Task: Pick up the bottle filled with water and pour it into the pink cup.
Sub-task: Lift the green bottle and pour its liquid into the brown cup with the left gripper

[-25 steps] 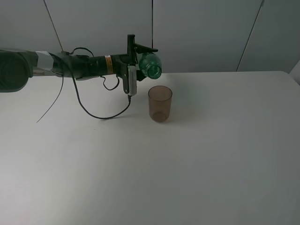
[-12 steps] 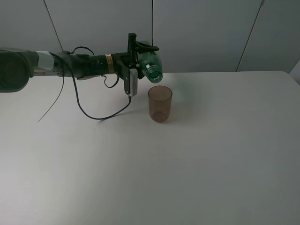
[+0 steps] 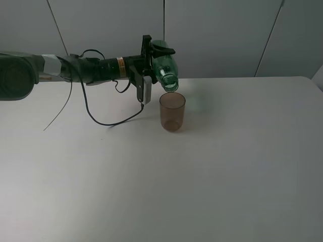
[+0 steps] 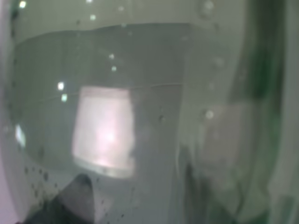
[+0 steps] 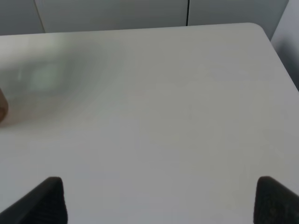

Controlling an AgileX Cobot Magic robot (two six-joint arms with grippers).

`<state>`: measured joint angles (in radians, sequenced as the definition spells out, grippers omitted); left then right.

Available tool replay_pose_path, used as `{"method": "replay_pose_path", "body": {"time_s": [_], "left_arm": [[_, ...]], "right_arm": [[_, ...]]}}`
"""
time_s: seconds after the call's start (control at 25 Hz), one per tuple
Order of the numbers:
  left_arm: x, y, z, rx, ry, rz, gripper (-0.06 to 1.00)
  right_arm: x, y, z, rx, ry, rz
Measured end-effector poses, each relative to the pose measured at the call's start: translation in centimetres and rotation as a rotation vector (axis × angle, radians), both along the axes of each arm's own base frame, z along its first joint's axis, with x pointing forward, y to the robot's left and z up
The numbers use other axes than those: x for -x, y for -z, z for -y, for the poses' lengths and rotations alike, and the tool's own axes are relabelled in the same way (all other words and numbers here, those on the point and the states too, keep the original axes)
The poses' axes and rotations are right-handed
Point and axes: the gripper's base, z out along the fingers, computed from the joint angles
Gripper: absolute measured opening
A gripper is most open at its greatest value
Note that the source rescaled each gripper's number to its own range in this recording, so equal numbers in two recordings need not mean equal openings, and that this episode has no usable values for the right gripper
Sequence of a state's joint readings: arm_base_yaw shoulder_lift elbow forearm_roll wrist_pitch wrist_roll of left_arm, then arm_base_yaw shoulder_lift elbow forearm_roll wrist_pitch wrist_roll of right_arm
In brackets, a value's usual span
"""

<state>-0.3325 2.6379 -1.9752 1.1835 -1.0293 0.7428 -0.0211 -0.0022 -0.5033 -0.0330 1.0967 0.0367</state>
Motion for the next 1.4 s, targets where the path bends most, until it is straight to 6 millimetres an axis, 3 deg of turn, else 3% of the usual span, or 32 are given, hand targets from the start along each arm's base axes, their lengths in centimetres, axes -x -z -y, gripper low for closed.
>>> {"method": "replay_pose_path", "body": {"time_s": [1.4], "left_arm": [[-0.1, -1.1, 0.1, -0.005, -0.013, 0.17, 0.01]], "right_arm": [[0.0, 0.0, 0.0, 0.0, 0.0, 0.0]]}}
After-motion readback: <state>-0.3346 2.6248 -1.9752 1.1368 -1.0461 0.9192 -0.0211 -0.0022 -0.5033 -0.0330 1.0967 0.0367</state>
